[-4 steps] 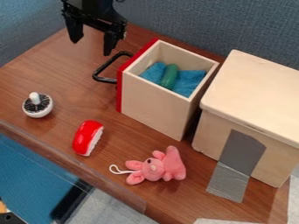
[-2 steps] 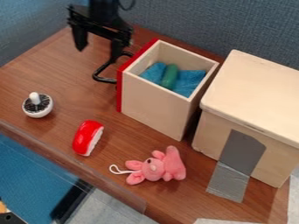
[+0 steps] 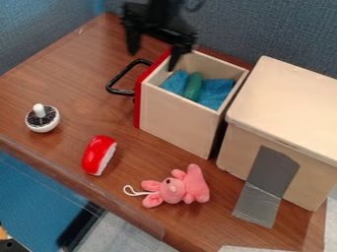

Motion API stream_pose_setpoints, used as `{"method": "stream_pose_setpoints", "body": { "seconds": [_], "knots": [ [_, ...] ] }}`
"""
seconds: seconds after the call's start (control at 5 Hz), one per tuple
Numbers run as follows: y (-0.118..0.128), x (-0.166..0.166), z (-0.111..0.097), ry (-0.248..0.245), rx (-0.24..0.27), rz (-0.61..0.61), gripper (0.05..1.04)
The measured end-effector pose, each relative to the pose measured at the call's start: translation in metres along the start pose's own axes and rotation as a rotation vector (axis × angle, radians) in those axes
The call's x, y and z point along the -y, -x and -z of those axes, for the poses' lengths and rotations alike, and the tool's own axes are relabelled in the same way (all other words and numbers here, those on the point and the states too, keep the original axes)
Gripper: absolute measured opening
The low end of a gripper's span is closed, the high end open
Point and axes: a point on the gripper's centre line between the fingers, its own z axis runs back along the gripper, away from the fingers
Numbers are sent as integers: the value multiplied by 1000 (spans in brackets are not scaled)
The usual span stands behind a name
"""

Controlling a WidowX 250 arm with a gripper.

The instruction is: Pick green object from the drawer and place on the left bottom corner of the table

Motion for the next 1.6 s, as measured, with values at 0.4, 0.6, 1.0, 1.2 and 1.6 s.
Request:
{"method": "stream_pose_setpoints", "body": {
  "seconds": [0.4, 0.6, 1.0, 1.2, 1.6],
  "knots": [
    [-20, 31, 2, -13, -9, -57, 1000],
    [-24, 36, 13, -38, -27, -109, 1000],
    [-17, 54, 25, -38, -57, -134, 1000],
    [-15, 58, 34, -40, -74, -146, 1000],
    [-15, 64, 44, -48, -81, -144, 966]
  ]
}}
